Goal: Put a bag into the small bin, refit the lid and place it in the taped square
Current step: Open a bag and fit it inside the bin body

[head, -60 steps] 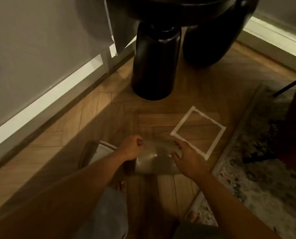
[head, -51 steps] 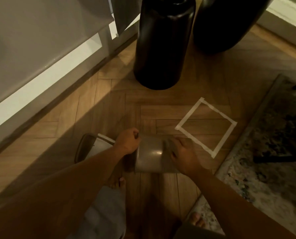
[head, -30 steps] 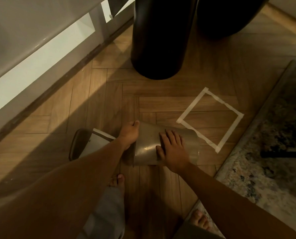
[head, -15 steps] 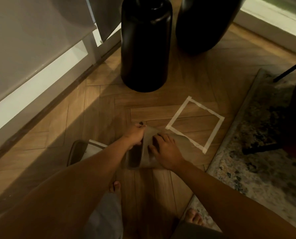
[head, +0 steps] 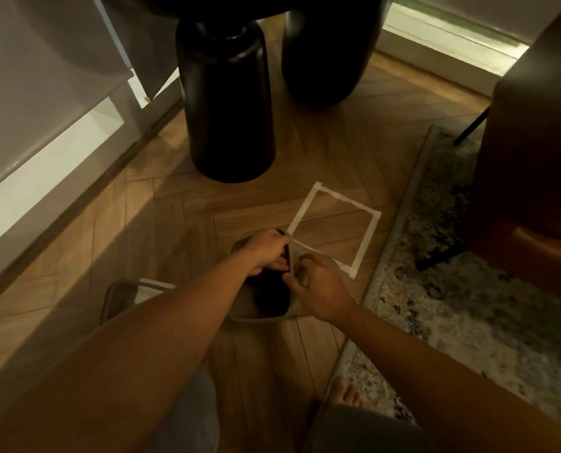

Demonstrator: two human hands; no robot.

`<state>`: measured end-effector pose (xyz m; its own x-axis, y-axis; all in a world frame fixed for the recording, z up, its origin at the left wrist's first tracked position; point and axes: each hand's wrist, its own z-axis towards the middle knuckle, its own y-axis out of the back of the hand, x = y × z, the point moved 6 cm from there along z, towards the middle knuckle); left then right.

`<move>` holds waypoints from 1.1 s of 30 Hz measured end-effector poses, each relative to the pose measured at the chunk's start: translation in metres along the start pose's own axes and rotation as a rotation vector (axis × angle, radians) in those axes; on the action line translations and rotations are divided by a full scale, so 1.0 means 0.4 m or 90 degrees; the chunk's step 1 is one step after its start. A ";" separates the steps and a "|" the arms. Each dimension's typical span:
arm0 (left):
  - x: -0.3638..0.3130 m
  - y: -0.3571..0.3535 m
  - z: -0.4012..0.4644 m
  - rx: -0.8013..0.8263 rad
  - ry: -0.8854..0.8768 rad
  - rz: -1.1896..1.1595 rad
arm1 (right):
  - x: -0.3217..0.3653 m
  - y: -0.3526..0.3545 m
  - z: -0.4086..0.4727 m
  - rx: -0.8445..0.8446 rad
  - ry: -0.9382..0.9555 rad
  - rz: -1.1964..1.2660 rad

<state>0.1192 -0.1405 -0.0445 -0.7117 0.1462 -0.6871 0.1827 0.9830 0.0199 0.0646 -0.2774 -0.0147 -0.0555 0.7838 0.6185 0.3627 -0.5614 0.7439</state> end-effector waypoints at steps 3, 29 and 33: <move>-0.006 -0.039 -0.003 0.025 -0.008 0.017 | -0.035 0.019 -0.017 -0.018 -0.011 -0.019; 0.081 0.120 0.009 -0.184 0.041 0.228 | -0.135 0.077 0.013 -0.085 -0.128 0.123; 0.019 0.146 -0.028 -0.233 -0.010 0.315 | -0.133 0.100 0.016 -0.111 -0.148 0.192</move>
<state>0.1169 -0.0808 -0.0407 -0.5916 0.5955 -0.5435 0.2421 0.7743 0.5847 0.0880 -0.3399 -0.0196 0.2484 0.6058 0.7559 0.1665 -0.7954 0.5827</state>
